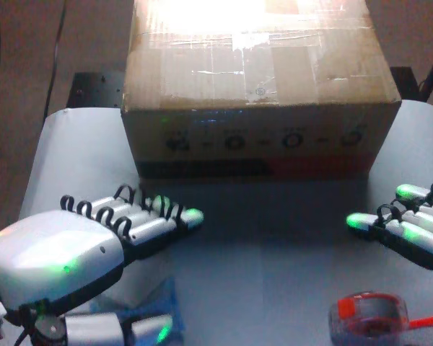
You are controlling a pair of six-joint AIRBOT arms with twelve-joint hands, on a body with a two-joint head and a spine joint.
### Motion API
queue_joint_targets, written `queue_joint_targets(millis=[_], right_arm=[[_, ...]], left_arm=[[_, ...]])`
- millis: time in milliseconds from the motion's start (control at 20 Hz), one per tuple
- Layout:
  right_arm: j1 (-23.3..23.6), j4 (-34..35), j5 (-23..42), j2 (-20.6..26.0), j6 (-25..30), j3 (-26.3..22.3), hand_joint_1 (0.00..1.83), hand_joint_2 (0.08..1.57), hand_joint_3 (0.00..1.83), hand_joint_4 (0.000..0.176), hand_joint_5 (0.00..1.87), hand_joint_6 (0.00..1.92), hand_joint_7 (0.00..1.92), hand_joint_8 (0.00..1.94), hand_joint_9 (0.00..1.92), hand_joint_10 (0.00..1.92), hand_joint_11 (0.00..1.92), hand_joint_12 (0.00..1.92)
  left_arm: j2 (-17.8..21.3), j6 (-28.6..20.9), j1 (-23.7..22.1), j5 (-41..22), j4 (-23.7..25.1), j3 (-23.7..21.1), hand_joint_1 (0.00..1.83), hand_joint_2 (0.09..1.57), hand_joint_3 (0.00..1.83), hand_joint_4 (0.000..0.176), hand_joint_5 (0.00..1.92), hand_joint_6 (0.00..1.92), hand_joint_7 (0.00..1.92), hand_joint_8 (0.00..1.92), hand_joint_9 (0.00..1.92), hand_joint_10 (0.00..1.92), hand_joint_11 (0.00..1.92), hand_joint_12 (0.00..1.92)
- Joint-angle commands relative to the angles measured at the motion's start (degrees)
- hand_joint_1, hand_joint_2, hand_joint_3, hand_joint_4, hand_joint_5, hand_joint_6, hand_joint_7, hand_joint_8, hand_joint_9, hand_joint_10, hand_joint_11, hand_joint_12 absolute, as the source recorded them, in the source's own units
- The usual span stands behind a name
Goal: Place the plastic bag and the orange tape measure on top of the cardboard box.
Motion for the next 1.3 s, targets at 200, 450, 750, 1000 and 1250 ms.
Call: queue_joint_targets(millis=[200,450,750,1000,1250], right_arm=[[0.21,-1.05,-5.04,-0.63,0.24,0.73,0.51,0.65,1.23,0.0,0.0,0.37,0.0,0.65,0.0,1.45,0.0,1.92],[-0.14,1.76,-4.82,-3.21,-2.42,2.5,0.5,0.72,1.22,0.0,0.02,0.02,0.0,0.28,0.0,1.75,0.0,1.92],[-0.11,3.53,-3.92,-7.77,-3.57,5.35,0.44,0.67,1.16,0.0,0.0,0.41,0.0,0.76,0.0,1.09,0.0,1.92],[0.23,5.2,-1.34,-10.84,-5.33,7.42,0.63,0.65,0.88,0.0,0.0,0.61,0.0,0.8,0.0,0.97,0.0,1.74],[0.57,6.16,1.01,-13.52,-6.03,9.19,0.85,0.82,0.37,0.0,0.09,0.84,0.07,1.01,0.06,1.32,0.0,1.78]], left_arm=[[-0.06,-0.07,-0.38,6.3,1.45,0.13,0.34,1.26,0.03,0.0,0.0,0.0,0.0,0.0,0.0,0.0,0.0,0.0],[-3.4,-0.05,0.98,4.0,-0.84,2.65,0.46,1.23,0.01,0.0,0.0,0.0,0.0,0.0,0.0,0.0,0.0,0.0],[-6.68,2.22,1.57,0.48,-3.96,5.0,0.56,1.21,0.0,0.0,0.0,0.0,0.0,0.0,0.0,0.0,0.0,0.0],[-8.21,4.02,2.68,-1.25,-6.15,5.77,0.58,1.2,0.0,0.0,0.01,0.0,0.0,0.0,0.0,0.0,0.0,0.0],[-9.28,4.02,4.41,-1.29,-7.46,6.11,0.56,1.22,0.0,0.0,0.05,0.01,0.0,0.0,0.0,0.0,0.02,0.01]])
